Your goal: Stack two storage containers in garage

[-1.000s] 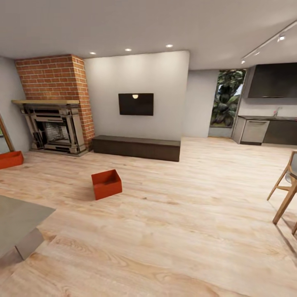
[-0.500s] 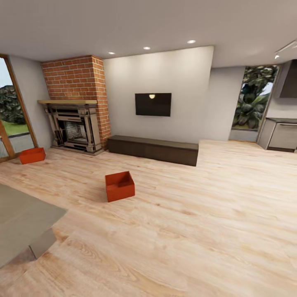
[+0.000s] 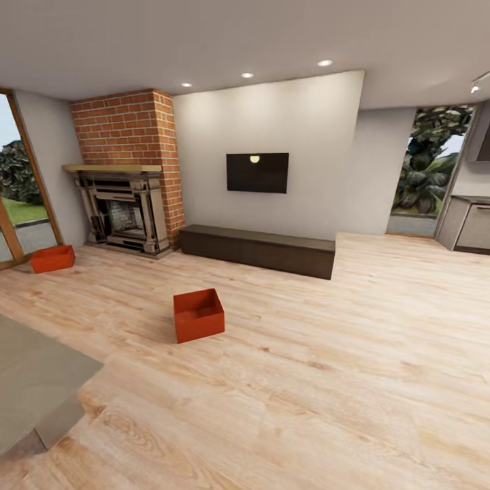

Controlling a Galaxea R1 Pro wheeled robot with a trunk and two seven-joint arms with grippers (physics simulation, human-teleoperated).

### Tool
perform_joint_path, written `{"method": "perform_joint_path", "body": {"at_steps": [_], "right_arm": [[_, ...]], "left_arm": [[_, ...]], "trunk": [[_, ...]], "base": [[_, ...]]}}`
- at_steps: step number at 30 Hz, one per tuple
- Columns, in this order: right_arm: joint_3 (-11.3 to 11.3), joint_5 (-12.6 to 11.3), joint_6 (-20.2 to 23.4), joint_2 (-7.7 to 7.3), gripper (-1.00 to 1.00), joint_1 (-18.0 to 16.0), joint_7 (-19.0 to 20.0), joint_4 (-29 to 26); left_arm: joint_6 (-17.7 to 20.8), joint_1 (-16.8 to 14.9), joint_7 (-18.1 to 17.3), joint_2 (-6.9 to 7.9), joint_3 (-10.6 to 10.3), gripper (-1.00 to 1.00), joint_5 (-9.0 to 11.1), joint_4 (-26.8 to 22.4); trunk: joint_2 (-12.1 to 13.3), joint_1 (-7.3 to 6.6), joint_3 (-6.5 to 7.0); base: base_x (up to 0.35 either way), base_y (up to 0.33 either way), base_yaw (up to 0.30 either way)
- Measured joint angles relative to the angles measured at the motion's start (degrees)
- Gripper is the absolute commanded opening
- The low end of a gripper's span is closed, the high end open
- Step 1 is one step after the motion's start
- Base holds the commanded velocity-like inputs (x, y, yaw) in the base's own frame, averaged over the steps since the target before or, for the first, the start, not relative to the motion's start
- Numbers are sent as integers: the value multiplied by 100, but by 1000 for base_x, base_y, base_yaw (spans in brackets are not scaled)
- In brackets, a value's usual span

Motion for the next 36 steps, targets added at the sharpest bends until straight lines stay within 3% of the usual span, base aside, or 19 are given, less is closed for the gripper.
{"method": "perform_joint_path", "body": {"at_steps": [20,36], "right_arm": [[-8,-28,58,30,100,-1,-9,0],[-16,-32,12,31,100,-2,-12,0]], "left_arm": [[-23,0,-5,2,0,100,0,0],[39,0,-8,4,-1,100,-1,6]], "trunk": [[0,0,0],[0,0,0]], "base": [[325,0,6],[321,-44,246]]}}
